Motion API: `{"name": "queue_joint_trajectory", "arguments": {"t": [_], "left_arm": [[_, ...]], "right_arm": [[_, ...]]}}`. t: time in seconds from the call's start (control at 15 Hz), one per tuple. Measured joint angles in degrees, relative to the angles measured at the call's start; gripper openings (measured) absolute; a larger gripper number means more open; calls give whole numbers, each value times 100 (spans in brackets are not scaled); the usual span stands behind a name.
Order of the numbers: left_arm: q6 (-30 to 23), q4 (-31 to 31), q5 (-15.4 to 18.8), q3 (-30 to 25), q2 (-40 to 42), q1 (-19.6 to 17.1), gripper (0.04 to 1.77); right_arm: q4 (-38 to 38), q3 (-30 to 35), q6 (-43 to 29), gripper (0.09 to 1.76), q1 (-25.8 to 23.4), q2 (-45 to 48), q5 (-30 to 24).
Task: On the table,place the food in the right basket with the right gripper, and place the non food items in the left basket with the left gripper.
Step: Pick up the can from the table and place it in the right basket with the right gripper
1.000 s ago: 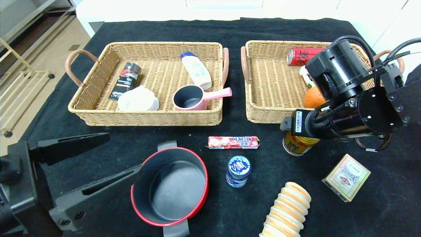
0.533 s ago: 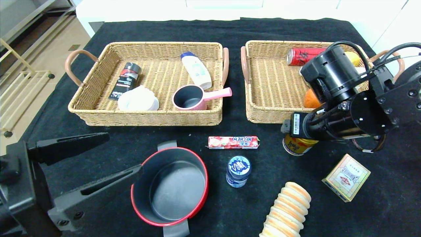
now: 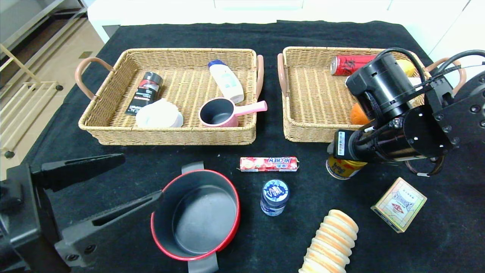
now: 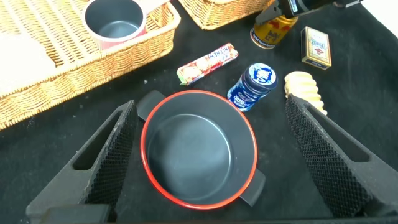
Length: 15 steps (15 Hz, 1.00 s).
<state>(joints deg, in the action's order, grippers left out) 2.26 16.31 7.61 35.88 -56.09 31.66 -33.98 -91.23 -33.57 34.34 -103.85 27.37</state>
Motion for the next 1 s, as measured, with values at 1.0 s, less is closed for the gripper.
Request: {"name": "queue_joint_trajectory", "arguments": {"t": [1.0], "left_arm": [[91,-16,2,-10,15,-77,172]], "right_arm": [[-113,11,386,120,333,759,-45]]}}
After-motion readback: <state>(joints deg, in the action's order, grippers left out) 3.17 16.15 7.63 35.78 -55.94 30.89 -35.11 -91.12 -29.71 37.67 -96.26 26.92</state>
